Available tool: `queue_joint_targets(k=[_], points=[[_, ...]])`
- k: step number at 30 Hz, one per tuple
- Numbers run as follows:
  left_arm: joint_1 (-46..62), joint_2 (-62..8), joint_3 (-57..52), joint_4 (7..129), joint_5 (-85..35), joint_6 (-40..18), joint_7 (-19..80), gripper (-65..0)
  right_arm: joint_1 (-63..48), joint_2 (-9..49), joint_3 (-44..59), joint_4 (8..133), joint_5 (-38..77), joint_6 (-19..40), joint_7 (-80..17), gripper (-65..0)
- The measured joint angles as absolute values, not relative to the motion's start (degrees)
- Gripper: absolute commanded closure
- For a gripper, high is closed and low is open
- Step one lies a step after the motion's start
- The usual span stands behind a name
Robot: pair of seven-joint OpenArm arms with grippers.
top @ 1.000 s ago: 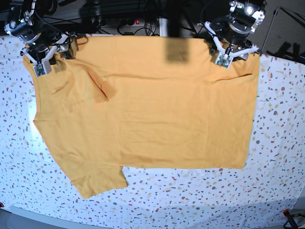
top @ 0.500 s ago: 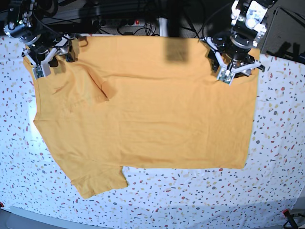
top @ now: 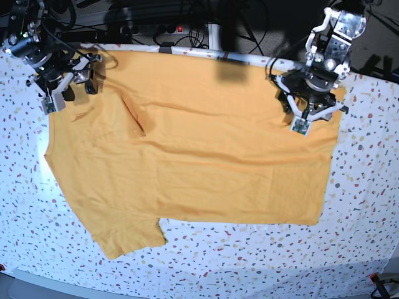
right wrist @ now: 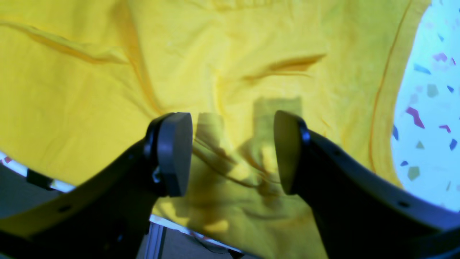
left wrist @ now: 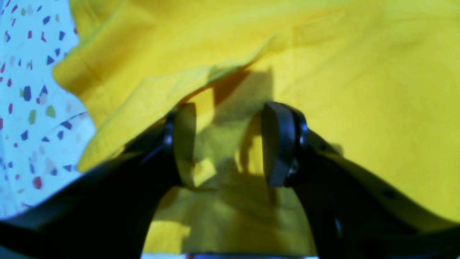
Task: Fold the T-shirt properly
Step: 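Open both grippers and raise them off the shirt's collar edge, then move the left gripper along the shirt side to the hem corner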
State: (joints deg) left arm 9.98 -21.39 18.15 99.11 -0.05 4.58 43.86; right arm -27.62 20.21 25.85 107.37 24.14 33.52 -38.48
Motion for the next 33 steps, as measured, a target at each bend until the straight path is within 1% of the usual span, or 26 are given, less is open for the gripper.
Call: queue_joint_targets(k=[2, 15, 19, 22, 24, 27, 30, 33], points=[[9.5, -21.5, 18.1, 99.1, 0.2, 4.6, 45.4, -29.0, -27.6, 20.2, 25.9, 107.4, 24.1, 33.5, -38.5, -34.3], [7.7, -21.6, 18.2, 99.0, 5.3, 4.6, 46.5, -29.0, -27.5, 20.2, 25.8, 107.4, 24.1, 33.5, -38.5, -34.4], [5.5, -21.6, 18.2, 99.0, 5.3, 4.3, 44.6, -29.0, -27.5, 20.2, 25.8, 107.4, 24.1, 33.5, -38.5, -34.3], [3.7, -21.6, 18.2, 98.6, 4.8, 3.5, 40.0, -29.0, -27.5, 20.1, 25.8, 107.4, 24.2, 33.5, -38.4, -34.3], [2.2, -21.5, 18.2, 96.6, 4.4, 3.0, 36.9, -29.0, -27.5, 20.2, 25.8, 107.4, 24.2, 33.5, -38.4, -34.3], [-0.5, -21.3, 18.2, 91.5, 4.4, 3.0, 35.9, -29.0, -27.5, 20.2, 25.8, 107.4, 24.1, 33.5, -37.7, -34.4], [-4.1, -21.5, 18.3, 87.2, 2.3, 3.0, 36.0, -29.0, -26.4, 20.2, 25.8, 107.4, 24.1, 33.5, -34.8, -34.4], [-8.8, -21.6, 18.3, 86.4, -2.3, 3.1, 35.9, -29.0, -23.5, 20.2, 25.8, 107.4, 24.0, 33.5, -30.7, -34.4]])
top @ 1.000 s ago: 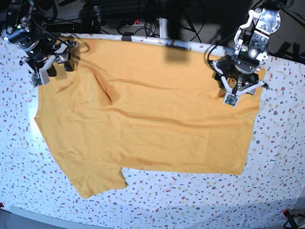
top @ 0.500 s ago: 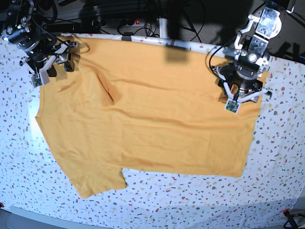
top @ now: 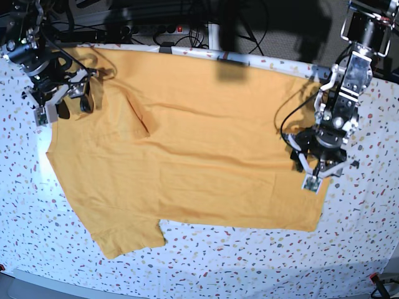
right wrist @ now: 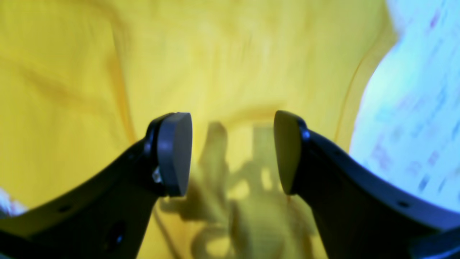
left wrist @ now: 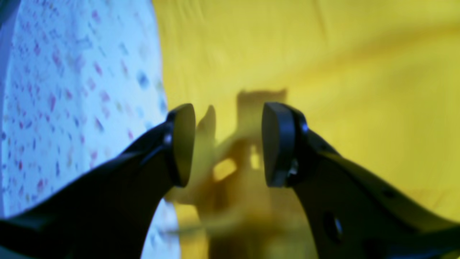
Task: Fold the T-shirt properly
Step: 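Move the left gripper along the shirt side to the hem corner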
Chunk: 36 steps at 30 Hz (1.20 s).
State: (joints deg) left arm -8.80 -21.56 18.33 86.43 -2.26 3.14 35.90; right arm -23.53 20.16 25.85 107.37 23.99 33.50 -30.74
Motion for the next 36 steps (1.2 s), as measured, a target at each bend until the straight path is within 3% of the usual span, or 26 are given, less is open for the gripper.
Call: queue_joint_targets(k=[4, 8, 16, 24, 36], points=[[-16.8, -21.4, 18.3, 86.3, -8.9, 3.0, 35.9, -29.0, -18.9, 19.8, 25.8, 107.4, 24.2, 33.5, -31.7, -34.4], [-25.5, -21.4, 18.4, 79.8, -12.0, -0.9, 35.7, -29.0, -15.7, 19.9, 25.9, 107.4, 24.1, 33.5, -39.0, -34.4], [-42.2, -19.0, 18.2, 46.8, -20.9, -11.2, 31.1, -29.0, -12.8, 19.9, 25.9, 107.4, 28.7, 33.6, -46.3, -34.4], [-51.8, -14.2, 18.1, 16.4, -21.0, -15.2, 17.8, -29.0, -12.7, 19.8, 25.9, 107.4, 35.9, 33.7, -50.7, -34.4], [-50.3, -14.1, 18.1, 11.8, -26.1, -15.2, 12.2, -29.0, -12.7, 19.7, 25.9, 107.4, 35.8, 33.6, -53.1, -34.4]])
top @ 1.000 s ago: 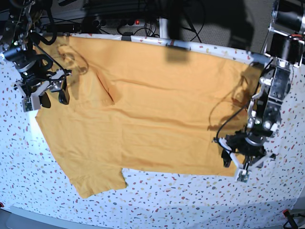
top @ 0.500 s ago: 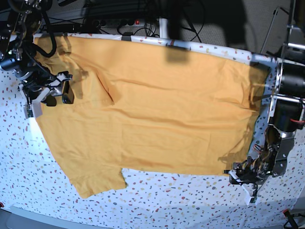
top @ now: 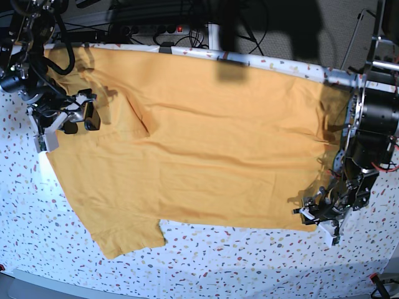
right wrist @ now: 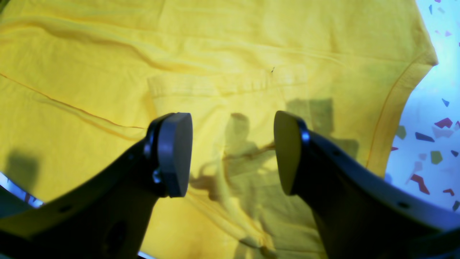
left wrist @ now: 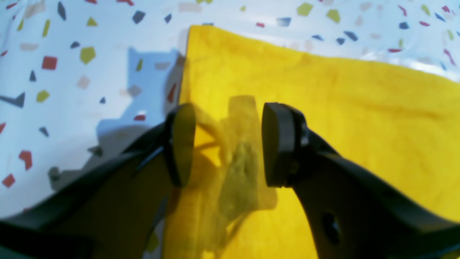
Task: Fold the T-shirt properly
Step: 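Move the left gripper along the shirt side to the hem corner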
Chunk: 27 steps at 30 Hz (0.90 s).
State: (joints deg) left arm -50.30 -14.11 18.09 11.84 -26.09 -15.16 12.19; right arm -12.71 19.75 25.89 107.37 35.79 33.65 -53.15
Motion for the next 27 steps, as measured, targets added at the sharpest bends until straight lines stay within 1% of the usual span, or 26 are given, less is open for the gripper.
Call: queue_joint_targets(k=[2, 4, 5, 6, 9, 10, 12, 14, 15, 19, 24, 25, 27], points=[[-49.8, -14.1, 18.1, 11.9, -26.3, -15.2, 11.3, -29.0, -12.7, 19.7, 25.9, 107.4, 35.8, 34.0, -53.7, -34.4], [-48.2, -14.1, 18.1, 11.9, -27.2, -15.2, 10.9, -29.0, -12.7, 19.7, 25.9, 107.4, 35.8, 37.6, -53.9, -34.4], [-47.3, -14.1, 18.1, 11.9, -27.2, -15.2, 10.6, -29.0, -12.7, 19.7, 25.9, 107.4, 36.0, 38.4, -53.9, -34.4], [-46.3, -14.1, 18.1, 12.0, -27.3, -15.4, 8.4, -29.0, -12.7, 19.7, 25.9, 107.4, 36.1, 38.4, -53.9, -34.4], [-45.9, -14.1, 18.0, 12.2, -27.5, -15.3, 8.9, -29.0, -12.7, 19.7, 25.9, 107.4, 38.3, 38.4, -54.1, -34.4], [-45.6, -14.1, 18.0, 12.3, -27.5, -16.0, 8.9, -29.0, -12.7, 19.7, 25.9, 107.4, 38.8, 38.4, -54.1, -34.4], [-45.2, -14.1, 18.0, 12.3, -27.5, -20.6, 8.7, -29.0, -12.7, 19.7, 25.9, 107.4, 38.7, 38.4, -54.1, -34.4], [-45.3, -14.3, 18.0, 12.6, -27.5, -24.4, 10.6, -29.0, -12.7, 19.7, 25.9, 107.4, 38.8, 38.4, -54.1, -34.4], [-45.2, -14.3, 18.0, 13.4, -27.5, -25.3, 11.2, -29.0, -12.7, 19.7, 25.9, 107.4, 38.8, 38.4, -54.1, -34.4], [-44.8, -13.4, 18.0, 16.7, -28.3, -25.8, 13.1, -29.0, -12.7, 19.7, 25.9, 107.4, 38.8, 38.4, -54.1, -34.4], [-44.9, -12.4, 18.0, 17.9, -27.1, -25.5, 11.2, -29.0, -12.7, 19.7, 25.9, 107.4, 38.8, 38.4, -54.1, -34.4], [-44.8, -12.4, 18.0, 17.9, -25.3, -24.0, 10.2, -29.0, -12.7, 19.7, 25.9, 107.4, 38.7, 38.4, -54.1, -34.4], [-44.4, -12.4, 18.0, 17.9, -23.0, -18.6, 8.6, -29.0, -12.7, 19.7, 25.9, 107.4, 38.8, 38.4, -54.1, -34.4]])
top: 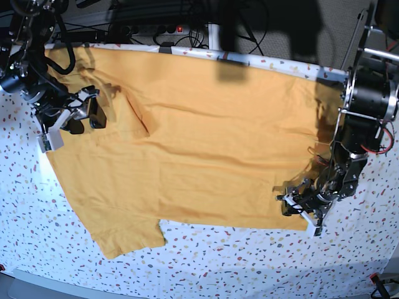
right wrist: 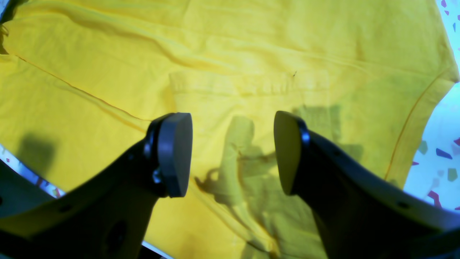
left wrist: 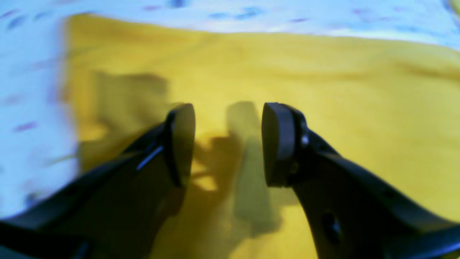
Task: Fold the T-shirt properly
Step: 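Move the left gripper along the shirt side to the hem corner, then return the left gripper to the shirt's shoulder corner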
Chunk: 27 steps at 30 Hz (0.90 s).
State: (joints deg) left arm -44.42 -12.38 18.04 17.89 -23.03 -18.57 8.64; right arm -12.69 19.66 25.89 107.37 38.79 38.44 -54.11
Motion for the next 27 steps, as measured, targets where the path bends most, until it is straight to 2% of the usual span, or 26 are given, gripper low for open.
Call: queue_joint_targets(k=[3, 4, 7, 10, 12, 18, 21, 23, 27], points=[[-44.5, -12.8, 18.0, 17.9, -22.0, -8.8, 6.2, -29.0, -12.7, 19.7, 25.9, 107.4, 38.8, 38.4, -54.1, -34.4], [-44.6, -13.2, 18.0, 17.9, -22.1, -7.3, 6.7, -29.0, -12.7, 19.7, 25.9, 107.4, 38.8, 38.4, -54.1, -34.4], [-44.2, -14.8, 18.0, 20.2, -20.4, -7.4, 14.2, -29.0, -12.7, 19.6, 25.9, 107.4, 38.8, 38.4, -54.1, -34.4], [-40.0, -16.6, 18.1, 29.2, -19.2, -7.8, 18.1, -29.0, -12.7, 19.6, 25.9, 107.4, 38.6, 38.4, -49.8, -34.4], [-36.3, -18.2, 18.2, 38.3, -19.4, -8.5, 20.9, -29.0, -12.6, 19.6, 25.9, 107.4, 39.0, 38.4, -47.7, -34.4], [-19.9, -23.9, 18.2, 70.7, -19.6, -8.3, 26.7, -29.0, -12.1, 19.6, 25.9, 107.4, 38.8, 38.5, -49.4, -34.4], [-11.2, -25.3, 18.5, 83.0, -19.8, -4.7, 29.6, -29.0, -12.1, 19.4, 25.9, 107.4, 38.5, 38.5, -52.4, -34.4], [-7.4, -25.6, 18.6, 85.8, -18.3, -1.7, 29.3, -29.0, -12.1, 18.3, 25.9, 107.1, 36.9, 38.5, -52.8, -34.4], [-2.0, -25.9, 16.7, 85.6, -16.1, -0.6, 30.3, -29.0, -12.3, 14.2, 26.0, 103.3, 31.8, 38.5, -52.0, -34.4]])
